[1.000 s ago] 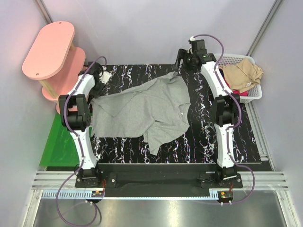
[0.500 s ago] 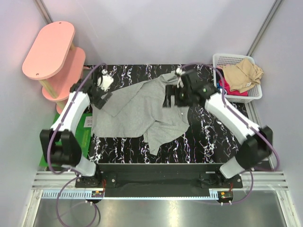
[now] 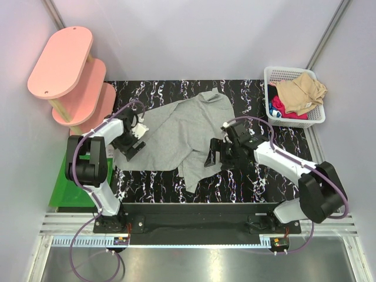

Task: Fold and stack the t-shirts
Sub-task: Flatten out the tshirt

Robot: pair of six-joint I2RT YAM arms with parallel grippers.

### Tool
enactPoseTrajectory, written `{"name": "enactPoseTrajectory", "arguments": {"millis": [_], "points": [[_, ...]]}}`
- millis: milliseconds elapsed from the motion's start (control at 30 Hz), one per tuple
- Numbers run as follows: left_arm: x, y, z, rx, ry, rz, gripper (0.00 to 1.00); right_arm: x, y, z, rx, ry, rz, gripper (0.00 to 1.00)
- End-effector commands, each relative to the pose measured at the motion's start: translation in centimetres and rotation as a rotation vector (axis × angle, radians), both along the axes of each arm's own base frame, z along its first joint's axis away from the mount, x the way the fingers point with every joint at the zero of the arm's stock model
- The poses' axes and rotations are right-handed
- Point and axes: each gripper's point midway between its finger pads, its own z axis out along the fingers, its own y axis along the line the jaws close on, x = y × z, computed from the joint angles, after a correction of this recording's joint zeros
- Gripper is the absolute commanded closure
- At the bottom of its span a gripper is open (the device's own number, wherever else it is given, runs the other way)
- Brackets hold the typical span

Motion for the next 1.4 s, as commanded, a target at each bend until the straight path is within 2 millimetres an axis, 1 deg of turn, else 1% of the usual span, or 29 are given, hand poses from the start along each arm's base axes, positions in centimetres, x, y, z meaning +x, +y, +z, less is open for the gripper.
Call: {"name": "enactPoseTrajectory", "arguments": {"millis": [0, 67, 100, 167, 200, 300, 333, 400, 467, 533, 567, 600, 633, 700, 767, 800, 833, 867, 933, 967, 1067, 1100, 1167, 1200, 1233, 1267, 1300, 1333, 1367], "points": [[3.3, 0.2, 1.8, 0.015, -0.104, 0.017, 0.09, 2.3, 2.9, 1.7, 0.109, -0.064, 0.034, 0.11], [3.4, 0.3, 1.8, 0.015, -0.104, 0.02, 0.1, 2.5, 3.6, 1.6, 0.139, -0.053, 0.035, 0.12], [3.5, 0.2, 1.8, 0.015, -0.107, 0.02, 0.1, 2.9, 4.1, 1.0, 0.151, -0.047, 0.033, 0.12], [3.6, 0.3, 1.9, 0.019, -0.106, 0.021, 0.1, 2.6, 4.8, 0.1, 0.181, -0.003, 0.041, 0.13], [3.7, 0.2, 1.9, 0.019, -0.109, 0.022, 0.1, 2.8, 5.1, -0.8, 0.181, 0.013, 0.039, 0.14], [3.9, 0.4, 2.2, 0.027, -0.12, 0.02, 0.1, 2.0, 5.1, -3.0, 0.167, 0.072, 0.039, 0.15], [3.9, 0.5, 2.3, 0.03, -0.12, 0.017, 0.1, 1.5, 4.9, -3.6, 0.157, 0.09, 0.041, 0.15], [3.9, 0.6, 2.4, 0.031, -0.122, 0.015, 0.1, 0.7, 4.2, -4.2, 0.137, 0.107, 0.04, 0.15], [3.9, 0.6, 2.4, 0.032, -0.121, 0.009, 0.1, -0.2, 3.2, -5.0, 0.094, 0.123, 0.037, 0.15], [3.9, 0.5, 2.4, 0.028, -0.122, 0.008, 0.1, -1.7, 1.8, -5.4, 0.041, 0.155, 0.034, 0.15], [3.9, 0.5, 2.5, 0.026, -0.123, 0.006, 0.1, -1.9, 1.1, -5.6, 0.011, 0.15, 0.031, 0.15], [3.8, 0.5, 2.4, 0.024, -0.121, 0.002, 0.1, -2.7, 0.3, -5.2, -0.012, 0.162, 0.028, 0.15], [3.7, 0.4, 2.6, 0.02, -0.125, 0.0, 0.1, -3.3, -0.2, -5.3, -0.025, 0.172, 0.026, 0.15], [3.4, 0.4, 2.6, 0.02, -0.123, -0.009, 0.1, -4.3, -1.1, -4.6, -0.049, 0.18, 0.015, 0.15], [3.0, 0.5, 2.8, 0.02, -0.125, -0.02, 0.1, -5.2, -1.9, -4.5, -0.07, 0.193, 0.013, 0.15], [2.8, 0.5, 2.7, 0.02, -0.123, -0.025, 0.1, -6.0, -2.6, -3.9, -0.084, 0.2, 0.013, 0.15], [2.6, 0.6, 2.8, 0.018, -0.123, -0.03, 0.1, -6.3, -3.1, -3.7, -0.104, 0.199, 0.012, 0.15], [2.3, 0.7, 3.0, 0.02, -0.127, -0.039, 0.1, -7.2, -3.9, -3.2, -0.129, 0.209, 0.023, 0.15], [2.1, 0.8, 3.2, 0.017, -0.133, -0.044, 0.1, -7.8, -4.7, -2.4, -0.149, 0.205, 0.022, 0.15], [1.9, 1.0, 3.5, 0.019, -0.14, -0.051, 0.1, -8.2, -4.5, -1.4, -0.123, 0.195, 0.016, 0.15], [1.7, 1.1, 4.0, 0.018, -0.154, -0.056, 0.1, -8.6, -4.4, 0.5, -0.099, 0.2, 0.002, 0.16], [1.7, 1.1, 4.1, 0.016, -0.159, -0.057, 0.1, -7.8, -3.7, 1.9, -0.073, 0.163, 0.003, 0.16], [2.0, 0.7, 4.6, -0.004, -0.175, -0.055, 0.1, -6.0, -2.8, 3.1, -0.055, 0.113, -0.003, 0.15], [2.2, 0.4, 4.8, -0.015, -0.181, -0.056, 0.1, -4.4, -1.8, 4.7, -0.026, 0.067, 0.002, 0.15], [2.4, 0.2, 4.9, -0.025, -0.185, -0.049, 0.1, -3.7, -0.8, 5.2, 0.001, 0.06, 0.02, 0.15], [2.7, 0.1, 5.2, -0.025, -0.192, -0.048, 0.1, -2.5, 0.4, 4.8, 0.022, 0.069, 0.028, 0.15], [2.8, -0.1, 5.3, -0.026, -0.189, -0.052, 0.1, -1.8, 1.5, 5.3, 0.063, 0.064, 0.039, 0.17], [2.8, -0.2, 5.4, -0.023, -0.189, -0.056, 0.1, -2.0, 2.9, 5.4, 0.109, 0.084, 0.056, 0.18], [2.8, -0.2, 5.4, -0.02, -0.187, -0.058, 0.1, -1.2, 4.1, 4.8, 0.128, 0.07, 0.067, 0.18]]}}
